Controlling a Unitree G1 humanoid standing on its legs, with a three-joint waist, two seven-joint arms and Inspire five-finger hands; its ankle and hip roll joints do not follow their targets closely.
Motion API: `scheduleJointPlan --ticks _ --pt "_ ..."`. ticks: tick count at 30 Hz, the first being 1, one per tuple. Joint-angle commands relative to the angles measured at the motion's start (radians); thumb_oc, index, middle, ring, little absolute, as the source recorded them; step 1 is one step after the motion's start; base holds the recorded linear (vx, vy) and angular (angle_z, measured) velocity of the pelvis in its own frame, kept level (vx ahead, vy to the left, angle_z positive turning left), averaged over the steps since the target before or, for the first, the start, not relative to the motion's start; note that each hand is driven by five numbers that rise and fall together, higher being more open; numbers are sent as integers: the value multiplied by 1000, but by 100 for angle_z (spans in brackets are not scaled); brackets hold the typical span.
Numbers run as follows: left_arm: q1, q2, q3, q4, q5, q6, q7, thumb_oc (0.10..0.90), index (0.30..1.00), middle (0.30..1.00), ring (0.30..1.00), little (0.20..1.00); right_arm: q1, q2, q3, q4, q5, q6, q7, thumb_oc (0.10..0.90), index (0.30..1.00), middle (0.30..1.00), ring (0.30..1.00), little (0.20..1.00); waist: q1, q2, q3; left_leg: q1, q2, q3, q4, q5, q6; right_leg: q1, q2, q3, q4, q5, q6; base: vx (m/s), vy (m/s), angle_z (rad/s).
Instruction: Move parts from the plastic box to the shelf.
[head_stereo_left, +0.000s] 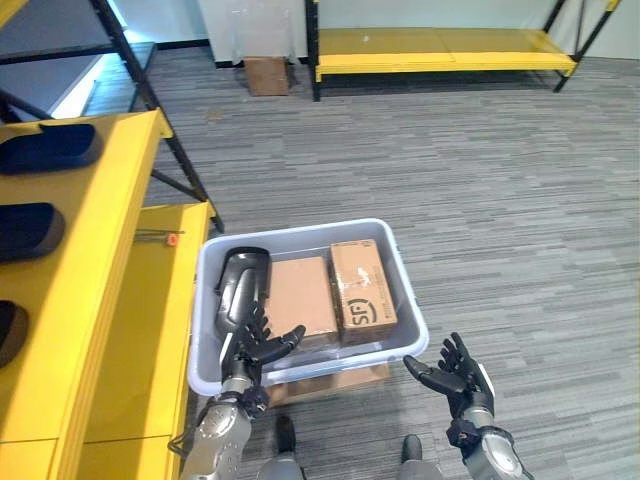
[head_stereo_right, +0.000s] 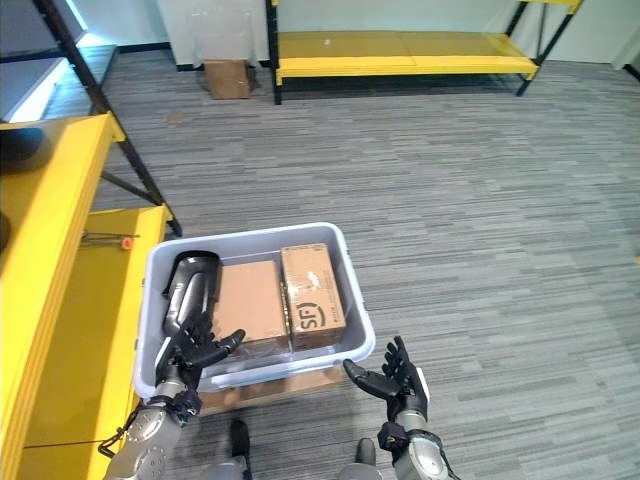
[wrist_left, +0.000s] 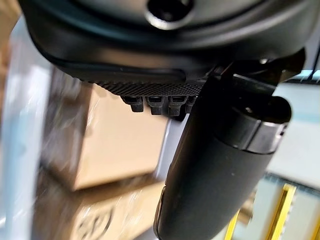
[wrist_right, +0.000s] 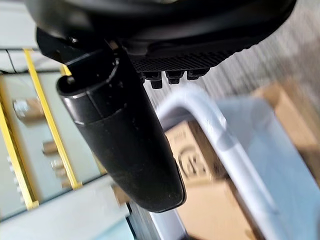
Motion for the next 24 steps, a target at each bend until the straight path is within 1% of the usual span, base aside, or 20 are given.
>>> scheduleJointPlan --ticks 1,2,3,5,6,7,8,9,10,12,13,15,16,18,19,20,21,22,24 --pt "-32 3 2 -124 7 -89 -9 900 1000 1000 1000 1000 -94 -68 -33 -85 0 -81 6 900 1000 1000 1000 1000 -6 -26 -56 -101 94 -33 139 -89 -23 8 -34 22 5 33 57 45 268 -4" --pt "-35 6 3 -124 8 -89 -6 900 1000 1000 1000 1000 -100 -64 -31 -87 2 -80 6 900 1000 1000 1000 1000 -5 -34 -57 -121 80 -36 171 -110 -11 2 -48 23 12 58 60 53 246 -4" --pt "-37 9 2 -122 10 -90 -5 900 1000 1000 1000 1000 -103 -63 -28 -86 3 -79 6 900 1000 1000 1000 1000 -4 -38 -57 -137 69 -39 194 -128 1 -7 -58 22 23 75 61 47 234 -2" --pt "-50 16 0 -118 18 -91 3 900 1000 1000 1000 1000 -108 -62 -29 -86 1 -80 2 900 1000 1000 1000 1000 -5 -42 -55 -162 42 -43 224 -154 25 -20 -82 24 55 128 62 31 207 8" --pt "-50 16 0 -118 18 -91 3 900 1000 1000 1000 1000 -108 -62 -29 -86 1 -80 2 900 1000 1000 1000 1000 -5 -43 -56 -165 42 -44 227 -155 26 -21 -82 24 55 129 63 21 161 14" --pt "-53 18 -1 -116 18 -91 4 900 1000 1000 1000 1000 -110 -61 -27 -89 0 -80 0 900 1000 1000 1000 1000 -6 -41 -54 -166 31 -45 230 -164 36 -28 -88 21 71 144 56 63 257 16" --pt "-53 20 -1 -115 18 -90 6 900 1000 1000 1000 1000 -112 -60 -22 -93 -2 -79 1 900 1000 1000 1000 1000 -6 -38 -53 -151 6 -45 213 -173 59 -43 -97 20 108 182 43 81 349 14" --pt "-56 22 -1 -115 21 -89 11 900 1000 1000 1000 1000 -118 -61 -13 -95 -7 -78 0 900 1000 1000 1000 1000 -6 -34 -50 -139 -4 -35 202 -175 69 -61 -99 5 138 200 38 98 369 8" --pt "-59 24 1 -116 25 -87 13 900 1000 1000 1000 1000 -122 -62 -9 -98 -6 -78 2 900 1000 1000 1000 1000 -6 -27 -44 -123 -12 -32 192 -179 76 -71 -92 -6 159 196 29 75 266 -4" --pt "-60 22 2 -113 24 -85 12 900 1000 1000 1000 1000 -129 -66 5 -102 -17 -78 9 900 1000 1000 1000 1000 -10 -21 -40 -75 -31 -18 149 -183 83 -102 -70 -32 187 170 19 98 229 -12" --pt "-60 22 4 -113 25 -82 9 900 1000 1000 1000 1000 -132 -69 6 -105 -19 -79 11 900 1000 1000 1000 1000 -17 -19 -39 -59 -39 -20 127 -176 85 -118 -45 -20 183 151 15 112 157 -13" --pt "-63 23 10 -109 24 -84 9 900 1000 1000 1000 1000 -144 -76 11 -116 -20 -82 13 900 1000 1000 1000 1000 -32 -15 -29 -23 -38 -26 89 -168 82 -157 29 11 151 66 0 104 79 -19" --pt "-65 21 14 -108 22 -85 11 900 1000 1000 1000 1000 -152 -80 12 -116 -22 -85 13 900 1000 1000 1000 1000 -34 -19 -26 -16 -41 -26 81 -166 79 -167 37 12 121 56 4 86 0 -6" --pt "-70 16 16 -102 26 -87 19 900 1000 1000 1000 1000 -164 -86 19 -124 -38 -91 8 900 1000 1000 1000 1000 -38 -26 -16 4 -39 -28 78 -171 71 -170 38 7 72 61 12 86 -72 15" --pt "-70 15 18 -97 23 -90 23 900 1000 1000 1000 1000 -165 -88 20 -139 -42 -93 9 900 1000 1000 1000 1000 -42 -32 -14 9 -38 -42 82 -171 65 -165 36 29 63 61 19 93 -86 18" --pt "-69 11 19 -97 24 -91 22 900 1000 1000 1000 1000 -161 -91 15 -148 -44 -94 10 900 1000 1000 1000 1000 -41 -38 -14 11 -38 -46 89 -171 61 -150 36 30 58 51 22 82 -93 24" --pt "-64 8 18 -102 23 -91 17 900 1000 1000 1000 1000 -160 -95 12 -154 -44 -96 12 900 1000 1000 1000 1000 -39 -43 -18 17 -38 -42 89 -172 57 -139 36 26 50 51 22 98 -155 55" --pt "-40 -1 26 -110 17 -91 9 900 1000 1000 1000 1000 -156 -107 4 -165 -47 -97 15 900 1000 1000 1000 1000 -35 -50 -34 25 -26 -39 80 -164 43 -113 43 18 26 60 25 72 -139 48" --pt "-27 -5 27 -116 13 -93 5 900 1000 1000 1000 1000 -154 -110 3 -175 -45 -98 17 900 1000 1000 1000 1000 -34 -49 -40 31 -21 -40 73 -160 38 -100 45 5 15 60 25 63 -113 29"
